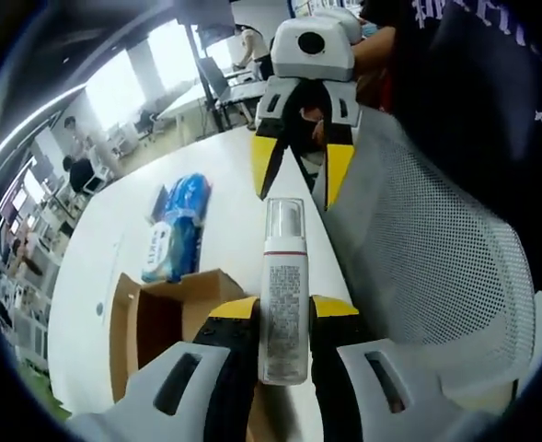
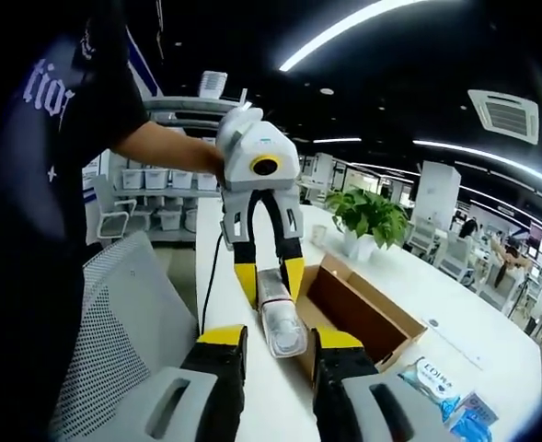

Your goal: Operate the shoe box by opening the lid, removing the specified soft item, and placing it in the target area until the item is outside and the box remains undamaged.

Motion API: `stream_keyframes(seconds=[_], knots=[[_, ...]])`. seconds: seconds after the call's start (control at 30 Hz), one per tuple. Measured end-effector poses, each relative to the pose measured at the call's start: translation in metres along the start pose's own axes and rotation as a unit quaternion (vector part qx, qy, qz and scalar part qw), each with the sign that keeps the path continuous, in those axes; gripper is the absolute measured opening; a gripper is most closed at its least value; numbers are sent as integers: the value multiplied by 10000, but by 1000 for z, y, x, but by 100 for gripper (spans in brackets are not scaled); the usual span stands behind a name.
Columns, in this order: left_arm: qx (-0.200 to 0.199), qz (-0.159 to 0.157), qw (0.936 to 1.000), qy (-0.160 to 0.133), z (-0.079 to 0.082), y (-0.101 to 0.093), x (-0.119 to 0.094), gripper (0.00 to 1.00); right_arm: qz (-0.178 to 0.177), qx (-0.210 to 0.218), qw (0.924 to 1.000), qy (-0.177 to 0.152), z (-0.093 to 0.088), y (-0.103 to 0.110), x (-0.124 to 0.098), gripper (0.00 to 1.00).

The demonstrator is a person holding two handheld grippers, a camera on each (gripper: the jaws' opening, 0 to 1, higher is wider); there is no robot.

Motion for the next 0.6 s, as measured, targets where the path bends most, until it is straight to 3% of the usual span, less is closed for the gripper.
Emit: stream_keyframes(seconds=[0.6], knots=[[167, -28, 9998, -124, 14, -4, 5, 19, -63, -53, 10000, 9, 0, -1, -1, 17]])
Point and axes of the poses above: the point that each gripper's makers call its tool centre point, and the gripper's own axes: x roughly forward along the fingers, y roughly to its left, z roughly out of its top, the point moved 3 cm from there along -x, roughly backward along the fingers, and after that the axes turned 9 degrees about y, right-handed, at the moved point
